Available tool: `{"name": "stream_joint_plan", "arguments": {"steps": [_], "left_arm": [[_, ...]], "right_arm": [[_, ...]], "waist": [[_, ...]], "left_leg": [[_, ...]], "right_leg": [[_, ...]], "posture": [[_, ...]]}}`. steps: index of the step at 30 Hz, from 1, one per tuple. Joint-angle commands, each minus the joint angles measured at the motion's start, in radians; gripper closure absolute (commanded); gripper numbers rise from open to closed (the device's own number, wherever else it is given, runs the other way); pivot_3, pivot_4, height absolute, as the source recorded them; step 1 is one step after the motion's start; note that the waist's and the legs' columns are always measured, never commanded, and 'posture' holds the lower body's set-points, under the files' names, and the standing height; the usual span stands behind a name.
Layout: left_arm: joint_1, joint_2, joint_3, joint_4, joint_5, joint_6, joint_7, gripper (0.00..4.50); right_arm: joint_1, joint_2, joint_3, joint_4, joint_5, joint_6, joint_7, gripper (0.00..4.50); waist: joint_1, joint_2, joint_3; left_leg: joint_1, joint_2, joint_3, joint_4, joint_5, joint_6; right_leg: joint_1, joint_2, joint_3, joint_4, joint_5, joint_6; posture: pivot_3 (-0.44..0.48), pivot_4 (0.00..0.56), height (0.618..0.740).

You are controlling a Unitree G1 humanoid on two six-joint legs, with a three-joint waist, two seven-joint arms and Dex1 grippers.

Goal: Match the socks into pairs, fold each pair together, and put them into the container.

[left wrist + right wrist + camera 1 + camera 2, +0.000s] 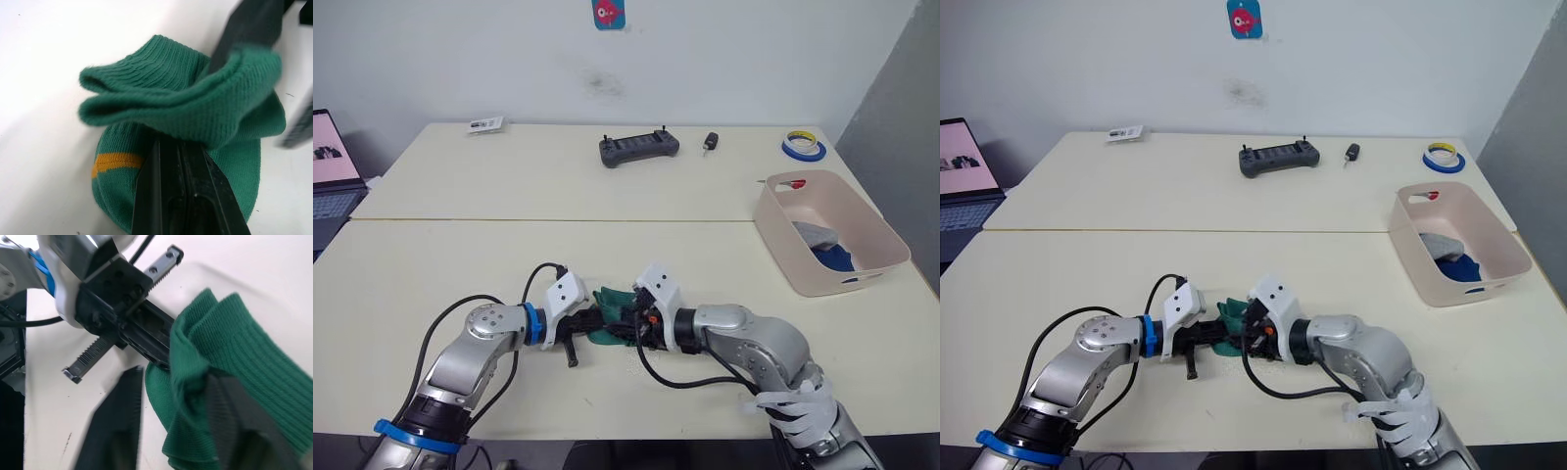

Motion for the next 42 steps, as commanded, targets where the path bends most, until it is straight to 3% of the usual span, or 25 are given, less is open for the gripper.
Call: {"name": "stream_joint_plan", "arguments": {"steps": [1,9,15,16,20,28,37,42], "left_arm": [[0.020,0.005,0.002,0.013,0.019,0.002,0.014,4.50],[0.023,-0.001,0.003,0.013,0.012,-0.006,0.021,4.50],[0.023,-0.002,0.037,-0.017,-0.034,0.005,0.016,4.50],[0.022,0.002,0.049,-0.029,-0.050,0.014,0.013,4.50],[0.015,0.058,0.097,-0.063,-0.093,0.039,-0.033,4.50],[0.007,0.177,0.167,-0.044,-0.112,0.046,-0.106,4.50],[-0.029,0.185,0.199,-0.035,-0.133,0.037,-0.124,4.50],[-0.041,0.160,0.158,-0.098,-0.153,0.041,-0.151,4.50]], "right_arm": [[-0.028,-0.045,-0.050,-0.100,0.066,0.052,0.042,2.35],[-0.037,-0.201,-0.104,-0.119,0.067,-0.025,0.102,2.35],[-0.043,-0.214,-0.004,-0.006,-0.080,-0.214,0.096,4.35],[-0.044,-0.217,0.017,0.013,-0.109,-0.252,0.102,4.47],[-0.053,-0.194,0.067,0.053,-0.155,-0.319,0.124,4.47],[-0.061,-0.103,0.127,0.096,-0.136,-0.271,0.176,4.47],[-0.087,-0.051,0.197,0.213,-0.196,-0.329,0.210,4.47],[-0.071,-0.096,0.107,0.109,-0.155,-0.292,0.220,4.47]], "waist": [[0.000,0.000,0.000],[0.000,0.000,0.000],[0.000,0.000,0.000],[0.000,0.000,0.000],[0.000,0.000,0.001],[0.001,0.000,0.001],[0.001,0.000,0.001],[0.003,0.000,0.002]], "left_leg": [[0.000,0.000,0.000,0.000,0.000,0.000],[0.000,0.000,0.000,0.000,0.000,0.000],[0.000,-0.001,0.001,0.000,0.000,0.000],[0.000,-0.001,0.001,0.000,0.000,0.000],[0.000,0.000,0.001,0.000,0.000,0.000],[0.000,0.000,0.000,0.000,0.000,0.000],[-0.001,0.000,0.001,0.000,0.000,0.000],[-0.001,0.000,0.001,0.000,0.000,0.000]], "right_leg": [[0.000,0.000,0.000,0.000,0.000,0.000],[0.000,0.000,0.000,0.000,0.000,0.000],[0.000,0.000,0.000,0.000,0.000,0.000],[0.000,0.000,0.000,0.000,0.000,0.000],[-0.001,0.000,0.000,0.000,0.000,0.000],[-0.001,0.000,0.000,0.000,0.000,0.000],[-0.001,0.000,-0.001,0.000,0.000,0.000],[-0.001,0.000,-0.001,0.000,0.000,0.000]], "posture": [[0.000,0.150,0.740],[0.000,0.150,0.740],[0.000,0.150,0.740],[0.000,0.150,0.740],[0.000,0.150,0.740],[0.000,0.150,0.740],[0.000,0.150,0.740],[0.000,0.150,0.740]]}}
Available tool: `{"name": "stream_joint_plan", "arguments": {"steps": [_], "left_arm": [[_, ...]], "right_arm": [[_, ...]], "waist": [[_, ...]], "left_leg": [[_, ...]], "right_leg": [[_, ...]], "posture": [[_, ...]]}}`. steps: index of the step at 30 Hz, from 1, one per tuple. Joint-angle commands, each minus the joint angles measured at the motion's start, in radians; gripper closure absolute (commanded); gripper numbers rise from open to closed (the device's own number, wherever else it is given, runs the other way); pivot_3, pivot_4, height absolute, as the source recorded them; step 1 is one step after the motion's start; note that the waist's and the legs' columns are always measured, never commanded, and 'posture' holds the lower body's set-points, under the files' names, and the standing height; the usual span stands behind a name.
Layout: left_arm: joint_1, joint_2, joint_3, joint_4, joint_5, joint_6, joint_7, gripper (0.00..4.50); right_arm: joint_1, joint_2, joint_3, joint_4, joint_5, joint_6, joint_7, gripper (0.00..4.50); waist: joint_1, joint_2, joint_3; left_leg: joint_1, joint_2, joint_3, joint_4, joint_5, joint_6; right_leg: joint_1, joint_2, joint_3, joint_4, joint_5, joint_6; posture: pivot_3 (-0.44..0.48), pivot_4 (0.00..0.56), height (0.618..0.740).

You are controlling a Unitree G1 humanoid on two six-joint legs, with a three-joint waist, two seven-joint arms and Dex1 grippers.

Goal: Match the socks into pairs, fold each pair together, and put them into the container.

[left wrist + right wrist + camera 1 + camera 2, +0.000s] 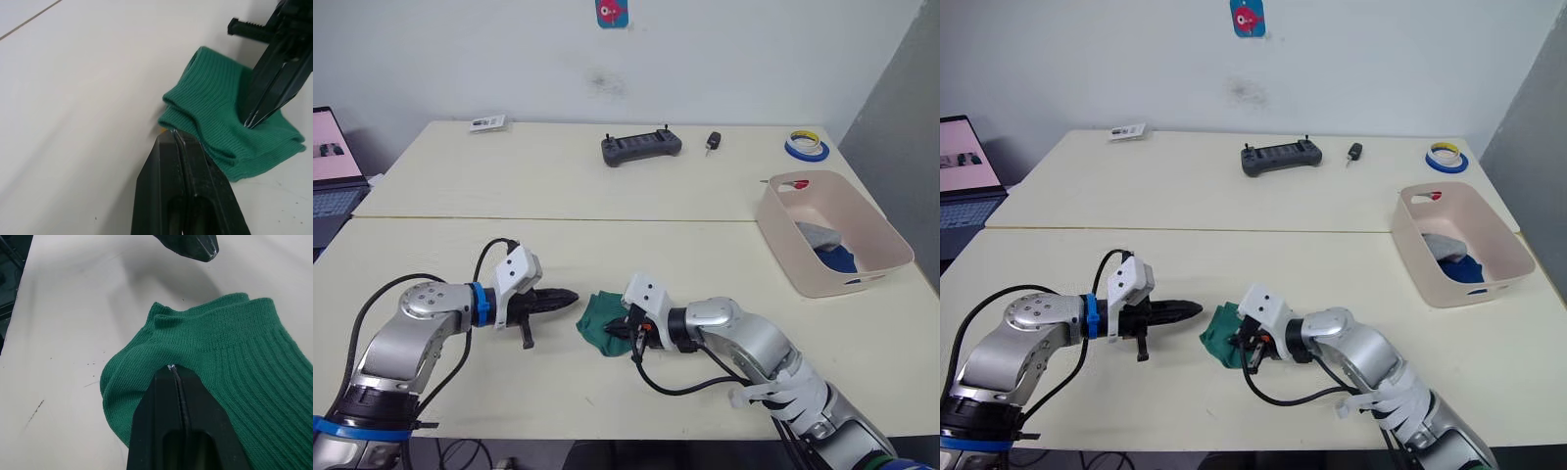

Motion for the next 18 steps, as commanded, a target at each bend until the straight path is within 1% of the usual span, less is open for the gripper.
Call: {"name": "stream_joint_plan", "arguments": {"steps": [1,5,7,9,14,18], "left_arm": [[-0.020,-0.013,-0.027,-0.065,-0.017,-0.016,-0.024,4.50],[-0.040,-0.039,-0.088,-0.034,0.033,-0.083,-0.045,4.50],[-0.063,-0.069,-0.129,0.005,0.077,-0.134,-0.039,4.50],[-0.079,-0.099,-0.165,0.048,0.125,-0.182,-0.025,4.50],[-0.083,-0.133,-0.205,0.149,0.211,-0.243,0.016,4.50],[-0.057,-0.126,-0.219,0.191,0.250,-0.266,0.022,4.50]], "right_arm": [[0.012,-0.038,-0.101,-0.132,0.048,0.030,0.014,4.47],[0.052,-0.068,-0.158,-0.176,0.043,0.017,-0.015,4.47],[0.071,-0.059,-0.165,-0.143,-0.008,-0.046,-0.064,4.47],[0.087,-0.041,-0.144,-0.096,-0.055,-0.104,-0.097,4.47],[0.122,0.031,-0.101,0.019,-0.147,-0.217,-0.168,4.47],[0.163,0.008,-0.089,0.062,-0.209,-0.248,-0.174,4.47]], "waist": [[0.003,0.000,0.000],[0.002,0.000,0.000],[0.002,0.000,0.000],[-0.001,0.000,0.000],[-0.004,0.000,0.000],[-0.001,0.000,0.000]], "left_leg": [[0.000,0.000,0.000,0.000,0.000,0.000],[0.000,0.000,0.000,0.000,0.000,0.000],[0.000,-0.001,0.000,0.000,0.000,0.000],[0.000,-0.001,0.000,0.000,0.000,0.000],[0.000,-0.001,0.001,0.000,0.000,0.000],[0.000,0.000,0.001,0.000,0.000,0.000]], "right_leg": [[0.000,0.000,0.000,0.000,0.000,0.000],[0.001,0.000,0.000,0.000,0.000,0.000],[0.001,0.000,0.000,0.000,0.000,0.000],[0.000,0.001,0.000,0.000,0.000,0.000],[-0.001,0.003,0.001,0.001,0.000,0.000],[-0.001,0.004,0.001,0.003,0.000,0.000]], "posture": [[0.000,0.150,0.740],[0.000,0.150,0.740],[0.000,0.150,0.740],[0.000,0.150,0.740],[0.000,0.150,0.740],[0.000,0.150,0.740]]}}
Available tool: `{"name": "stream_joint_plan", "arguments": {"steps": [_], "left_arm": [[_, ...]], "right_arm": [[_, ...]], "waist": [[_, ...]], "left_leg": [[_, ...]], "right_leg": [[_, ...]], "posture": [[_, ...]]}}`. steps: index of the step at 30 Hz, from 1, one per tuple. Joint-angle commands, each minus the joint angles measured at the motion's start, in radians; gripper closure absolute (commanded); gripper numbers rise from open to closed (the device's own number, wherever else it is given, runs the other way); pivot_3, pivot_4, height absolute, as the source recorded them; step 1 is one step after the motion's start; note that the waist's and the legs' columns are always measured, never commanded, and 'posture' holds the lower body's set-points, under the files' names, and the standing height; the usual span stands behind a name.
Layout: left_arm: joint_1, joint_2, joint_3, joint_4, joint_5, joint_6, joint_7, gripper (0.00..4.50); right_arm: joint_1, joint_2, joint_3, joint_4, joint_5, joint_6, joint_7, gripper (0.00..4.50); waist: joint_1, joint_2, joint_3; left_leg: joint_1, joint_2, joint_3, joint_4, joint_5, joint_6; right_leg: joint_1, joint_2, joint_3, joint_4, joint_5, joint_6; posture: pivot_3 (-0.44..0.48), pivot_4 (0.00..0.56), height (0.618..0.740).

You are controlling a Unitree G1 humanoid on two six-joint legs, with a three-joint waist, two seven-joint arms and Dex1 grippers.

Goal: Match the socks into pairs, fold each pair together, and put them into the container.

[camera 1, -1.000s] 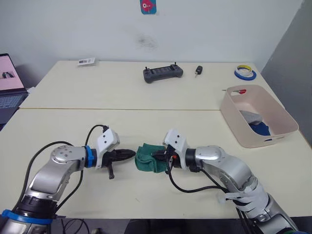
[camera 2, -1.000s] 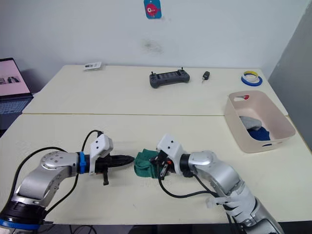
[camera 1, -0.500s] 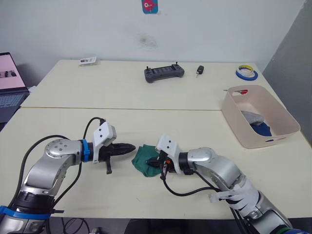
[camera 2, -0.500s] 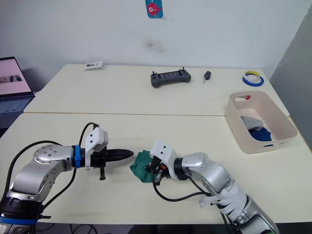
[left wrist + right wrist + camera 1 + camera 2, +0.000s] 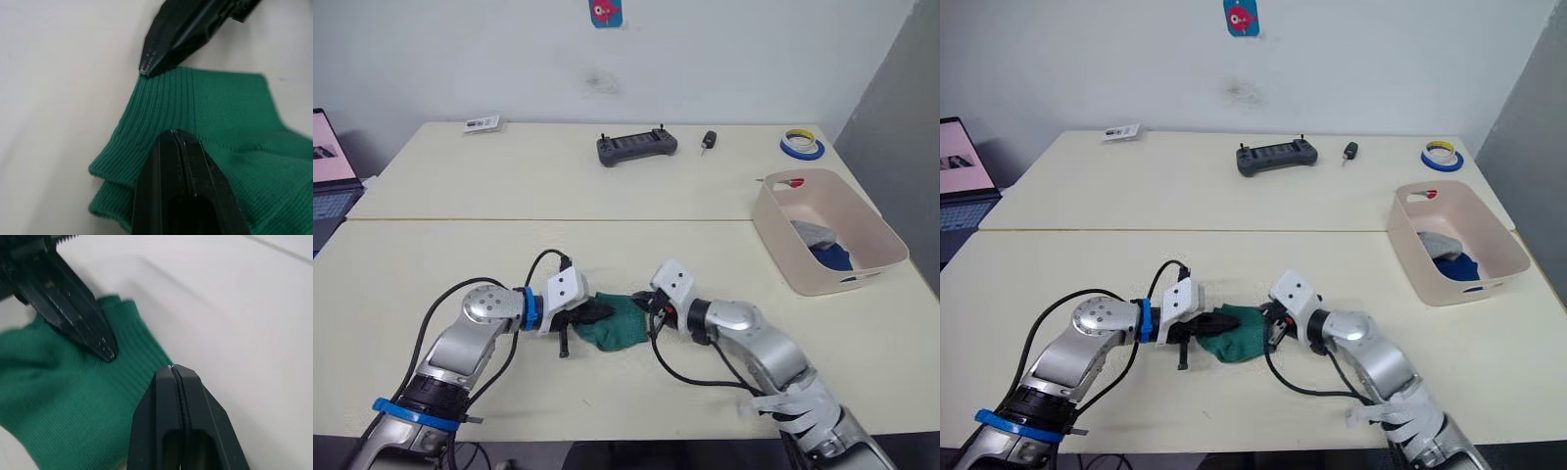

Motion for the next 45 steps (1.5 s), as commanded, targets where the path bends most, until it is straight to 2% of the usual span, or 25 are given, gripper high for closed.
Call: {"name": "stream_joint_plan", "arguments": {"steps": [1,3,7,13,17,21,28,31,34,37,39,45], "left_arm": [[0.026,0.009,-0.012,0.036,0.042,-0.020,0.012,4.50],[0.035,0.004,-0.007,0.034,0.030,-0.017,0.015,4.50],[0.051,-0.012,0.038,-0.049,-0.070,0.029,-0.001,4.50],[0.042,0.040,0.093,-0.175,-0.150,0.090,-0.041,4.50],[0.050,0.076,0.061,-0.167,-0.113,0.049,-0.092,4.50],[0.041,0.078,0.029,-0.110,-0.032,-0.028,-0.087,4.50],[0.039,0.090,0.016,0.011,0.055,-0.097,-0.075,4.50],[0.047,0.093,0.027,0.012,0.040,-0.096,-0.080,4.50],[0.053,0.083,0.054,-0.025,-0.020,-0.064,-0.088,4.50],[0.059,0.085,0.082,-0.081,-0.094,0.028,-0.094,4.50],[0.058,0.094,0.082,-0.093,-0.096,0.058,-0.093,4.50],[0.073,0.093,0.034,-0.001,0.010,-0.010,-0.068,4.50]], "right_arm": [[0.025,-0.029,-0.001,0.015,-0.053,-0.032,-0.009,4.47],[0.036,-0.038,-0.019,0.006,-0.061,-0.049,-0.010,4.47],[0.051,-0.057,-0.065,-0.069,-0.043,-0.111,0.008,4.47],[0.057,-0.055,-0.074,-0.194,0.052,-0.089,0.095,4.47],[0.040,-0.051,-0.020,-0.173,0.067,-0.049,0.154,4.47],[0.024,-0.047,0.044,-0.096,0.031,-0.049,0.181,4.47],[0.058,-0.142,0.072,-0.085,-0.029,-0.031,0.207,4.47],[0.080,-0.166,0.043,-0.098,-0.032,-0.059,0.196,4.47],[0.106,-0.139,-0.006,-0.174,0.036,-0.041,0.194,4.47],[0.132,-0.140,-0.041,-0.246,0.093,-0.016,0.217,4.47],[0.145,-0.141,-0.075,-0.268,0.117,0.001,0.207,4.47],[0.110,-0.088,-0.193,-0.285,0.214,0.208,0.120,2.59]], "waist": [[0.000,0.000,0.000],[0.000,0.000,0.000],[-0.001,0.000,0.000],[-0.001,-0.001,0.000],[0.000,0.000,0.000],[0.001,0.000,0.000],[0.002,0.000,0.000],[0.002,0.000,0.000],[0.002,0.000,0.000],[0.000,-0.001,0.000],[0.001,-0.001,0.000],[0.001,-0.001,0.000]], "left_leg": [[0.001,0.000,0.000,0.000,0.000,0.000],[0.002,0.000,0.001,0.000,0.000,0.000],[0.002,0.000,0.000,0.000,0.000,0.000],[0.000,0.001,-0.001,0.000,0.000,0.000],[0.001,0.000,-0.001,0.000,0.000,0.000],[0.001,0.000,-0.001,0.000,0.000,0.000],[0.001,0.000,-0.001,0.000,0.000,0.000],[0.002,0.000,0.000,0.000,0.000,0.000],[0.002,0.000,-0.001,0.000,0.000,0.000],[0.001,0.001,-0.001,0.000,0.000,0.000],[0.001,0.001,-0.001,0.000,0.000,0.000],[0.001,0.000,-0.001,0.000,0.000,0.000]], "right_leg": [[0.001,0.000,0.000,0.000,0.000,0.000],[0.002,0.000,0.000,0.000,0.000,0.000],[0.002,0.000,0.000,0.000,0.000,0.000],[0.002,0.000,0.001,-0.001,0.000,0.000],[0.002,0.000,0.000,-0.001,0.000,0.000],[0.002,0.001,0.000,-0.001,0.000,-0.001],[0.002,0.001,0.000,-0.001,0.000,-0.001],[0.003,0.001,0.000,-0.001,0.000,0.000],[0.003,0.001,0.000,-0.001,0.000,0.000],[0.002,0.001,0.000,0.000,0.000,0.000],[0.002,0.001,0.000,0.000,0.000,0.000],[0.002,0.001,0.000,-0.001,0.000,0.000]], "posture": [[0.000,0.150,0.740],[0.000,0.150,0.740],[0.000,0.150,0.740],[0.000,0.150,0.740],[0.000,0.150,0.740],[0.000,0.150,0.740],[0.000,0.150,0.740],[0.000,0.150,0.740],[0.000,0.150,0.740],[0.000,0.150,0.740],[0.000,0.150,0.740],[0.000,0.150,0.740]]}}
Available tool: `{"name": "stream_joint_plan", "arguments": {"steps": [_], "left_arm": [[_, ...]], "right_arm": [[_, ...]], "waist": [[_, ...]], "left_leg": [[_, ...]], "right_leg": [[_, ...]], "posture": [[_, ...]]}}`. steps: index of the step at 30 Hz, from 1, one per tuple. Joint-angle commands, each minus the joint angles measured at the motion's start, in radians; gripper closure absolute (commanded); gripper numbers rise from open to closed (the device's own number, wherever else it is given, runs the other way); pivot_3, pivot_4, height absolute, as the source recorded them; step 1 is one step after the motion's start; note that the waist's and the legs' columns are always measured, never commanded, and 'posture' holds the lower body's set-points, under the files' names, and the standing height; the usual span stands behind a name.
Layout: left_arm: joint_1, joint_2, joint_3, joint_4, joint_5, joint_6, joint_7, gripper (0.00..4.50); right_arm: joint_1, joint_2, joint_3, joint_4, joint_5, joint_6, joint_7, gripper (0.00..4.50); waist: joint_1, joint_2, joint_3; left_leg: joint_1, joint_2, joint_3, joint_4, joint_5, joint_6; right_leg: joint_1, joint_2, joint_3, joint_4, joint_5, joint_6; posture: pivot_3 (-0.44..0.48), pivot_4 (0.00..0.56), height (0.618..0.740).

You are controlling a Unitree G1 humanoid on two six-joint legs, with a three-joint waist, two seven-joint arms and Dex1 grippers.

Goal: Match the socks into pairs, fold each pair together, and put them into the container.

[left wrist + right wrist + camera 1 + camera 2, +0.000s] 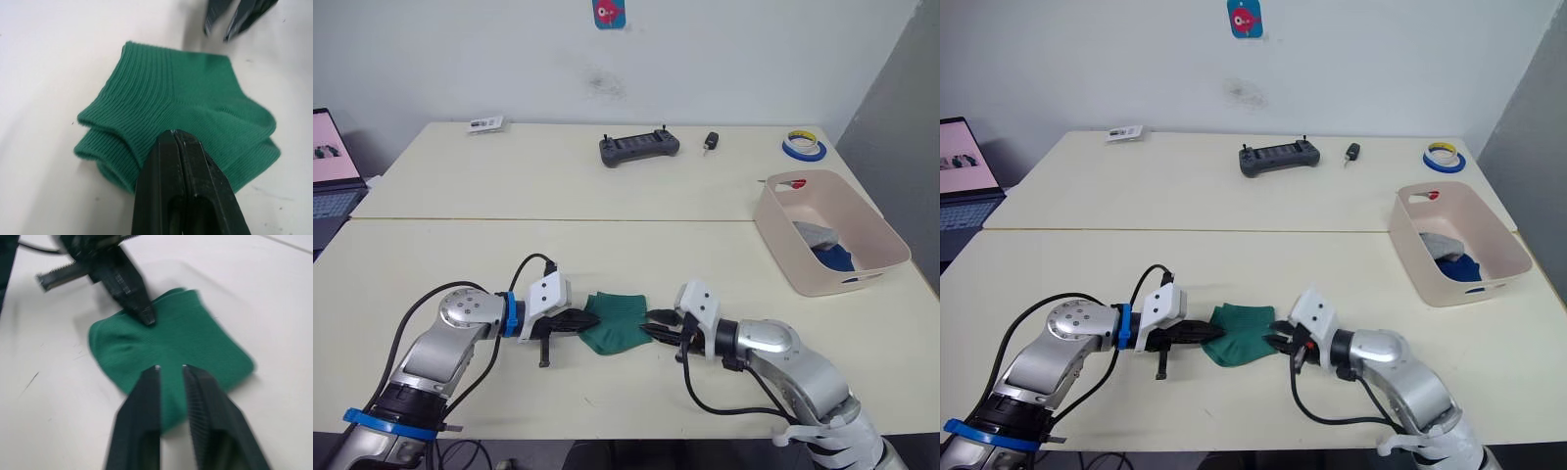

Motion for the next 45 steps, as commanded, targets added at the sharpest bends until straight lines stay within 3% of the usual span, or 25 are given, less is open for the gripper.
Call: {"name": "stream_joint_plan", "arguments": {"steps": [1,5,8,19,30,33,44,45], "left_arm": [[0.018,0.011,-0.027,0.040,0.057,-0.042,0.008,4.50],[0.026,0.009,-0.033,0.051,0.066,-0.066,0.006,4.50],[0.033,0.010,-0.031,0.051,0.065,-0.068,0.007,4.50],[0.054,0.004,-0.031,0.033,0.062,-0.059,0.021,4.50],[0.086,0.009,-0.027,0.014,0.063,-0.056,0.032,4.50],[0.091,0.009,-0.027,0.019,0.065,-0.061,0.036,4.50],[0.093,0.000,0.000,0.025,0.028,-0.062,0.034,4.50],[0.094,-0.005,0.020,0.007,-0.009,-0.045,0.027,4.50]], "right_arm": [[-0.042,0.043,-0.063,-0.027,0.060,0.136,-0.068,2.26],[-0.087,0.094,-0.076,0.008,0.079,0.275,-0.130,0.81],[-0.111,0.110,-0.050,0.033,0.078,0.337,-0.145,0.04],[-0.201,0.207,0.051,0.137,0.089,0.379,-0.148,0.04],[-0.239,0.267,-0.008,0.156,0.148,0.408,-0.145,0.04],[-0.245,0.266,-0.034,0.164,0.160,0.405,-0.149,0.66],[-0.239,0.264,-0.034,0.150,0.150,0.364,-0.156,4.48],[-0.236,0.263,-0.032,0.140,0.147,0.357,-0.160,4.48]], "waist": [[0.000,0.000,0.000],[-0.001,0.001,0.000],[0.000,0.001,0.000],[-0.005,0.001,-0.001],[-0.004,0.001,-0.001],[-0.004,0.001,-0.001],[-0.004,0.001,-0.001],[-0.004,0.001,-0.001]], "left_leg": [[0.000,0.000,0.000,0.000,0.000,0.000],[0.001,0.000,0.000,0.000,0.000,0.000],[0.001,0.000,0.000,0.000,0.000,0.000],[0.003,0.000,0.001,0.000,0.000,0.000],[0.003,0.001,0.001,-0.001,0.000,0.000],[0.003,0.001,0.001,-0.001,0.000,0.000],[0.003,0.001,0.001,-0.001,0.000,0.000],[0.003,0.001,0.001,-0.001,0.000,0.000]], "right_leg": [[0.000,0.000,0.000,0.000,0.000,0.000],[0.000,0.000,0.001,0.001,0.000,0.000],[0.000,0.000,0.001,0.001,0.000,0.000],[0.000,0.000,0.001,0.002,0.000,0.000],[0.000,0.000,0.001,0.002,0.000,0.000],[0.000,0.000,0.001,0.002,0.000,0.000],[0.000,0.000,0.001,0.002,0.000,0.000],[0.000,0.000,0.001,0.002,0.000,0.000]], "posture": [[0.000,0.150,0.740],[0.000,0.150,0.740],[0.000,0.150,0.740],[0.000,0.150,0.740],[0.000,0.150,0.740],[0.000,0.150,0.740],[0.000,0.150,0.740],[0.000,0.150,0.740]]}}
